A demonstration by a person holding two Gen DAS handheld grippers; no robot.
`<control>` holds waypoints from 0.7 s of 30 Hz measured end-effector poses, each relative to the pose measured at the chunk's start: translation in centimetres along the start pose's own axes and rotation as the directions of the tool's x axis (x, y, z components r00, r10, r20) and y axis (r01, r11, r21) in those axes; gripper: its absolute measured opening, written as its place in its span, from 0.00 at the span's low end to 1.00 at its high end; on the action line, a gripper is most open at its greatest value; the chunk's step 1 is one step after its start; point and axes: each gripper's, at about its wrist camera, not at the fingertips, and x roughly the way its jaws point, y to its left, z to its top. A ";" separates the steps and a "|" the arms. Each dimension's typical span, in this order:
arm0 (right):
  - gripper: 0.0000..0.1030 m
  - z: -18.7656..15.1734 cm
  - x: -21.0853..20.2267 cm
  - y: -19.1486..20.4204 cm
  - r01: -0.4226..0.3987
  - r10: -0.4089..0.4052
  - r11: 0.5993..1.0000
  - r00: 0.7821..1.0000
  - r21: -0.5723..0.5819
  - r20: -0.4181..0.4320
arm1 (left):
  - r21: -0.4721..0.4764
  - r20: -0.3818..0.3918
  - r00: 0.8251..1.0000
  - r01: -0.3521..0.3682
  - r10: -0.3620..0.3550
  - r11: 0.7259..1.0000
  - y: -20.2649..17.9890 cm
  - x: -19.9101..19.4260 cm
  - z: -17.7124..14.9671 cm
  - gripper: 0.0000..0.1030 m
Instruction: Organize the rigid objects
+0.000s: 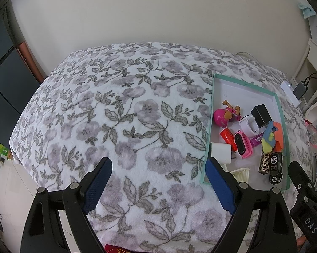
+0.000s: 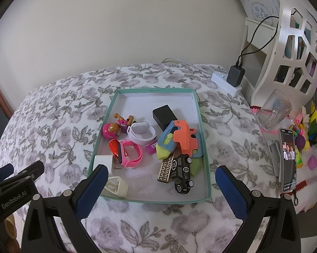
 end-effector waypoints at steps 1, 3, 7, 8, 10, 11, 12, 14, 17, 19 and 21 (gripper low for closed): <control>1.00 0.0 0.0 0.0 0.000 0.000 1.000 1.000 0.000 -0.001 | 0.000 0.000 1.000 0.001 -0.001 1.000 0.0 0.0 0.0 0.88; 1.00 0.0 0.0 0.1 0.000 0.000 1.000 1.000 0.000 0.000 | 0.000 0.000 1.000 0.000 0.000 1.000 0.0 0.0 0.0 0.88; 1.00 0.0 0.0 0.0 0.000 0.000 1.000 1.000 -0.001 0.000 | -0.001 0.000 1.000 -0.001 0.001 1.000 0.1 0.0 0.0 0.88; 1.00 0.0 0.0 0.0 0.000 0.000 1.000 1.000 -0.001 -0.001 | -0.002 0.000 1.000 -0.002 0.002 1.000 0.2 0.0 0.0 0.88; 1.00 0.0 0.0 0.1 0.000 0.000 1.000 1.000 -0.001 -0.001 | -0.002 -0.002 1.000 0.003 -0.003 1.000 0.2 0.0 0.0 0.88; 1.00 0.0 0.0 0.1 0.001 -0.001 1.000 1.000 -0.001 -0.001 | -0.003 -0.004 1.000 0.009 -0.009 1.000 0.2 0.0 0.0 0.88; 1.00 0.0 0.0 0.1 0.001 -0.001 1.000 1.000 -0.001 0.000 | -0.006 -0.004 1.000 0.008 -0.008 1.000 0.1 -0.1 0.0 0.88; 1.00 0.0 0.1 0.1 0.001 -0.001 1.000 1.000 -0.004 -0.001 | -0.009 -0.002 1.000 0.008 -0.008 1.000 0.1 -0.2 0.0 0.88; 1.00 0.0 0.1 0.1 0.002 -0.002 1.000 1.000 -0.004 0.000 | -0.011 -0.001 1.000 0.019 -0.019 1.000 -0.1 -0.3 0.1 0.88; 1.00 0.0 0.1 0.1 0.001 -0.001 1.000 1.000 -0.004 -0.001 | -0.010 -0.001 1.000 0.026 -0.026 1.000 -0.3 -0.3 0.1 0.88; 1.00 0.0 0.1 0.1 0.002 -0.002 1.000 1.000 -0.004 -0.001 | -0.001 0.013 0.999 0.032 -0.032 0.999 -0.5 -0.5 0.0 0.88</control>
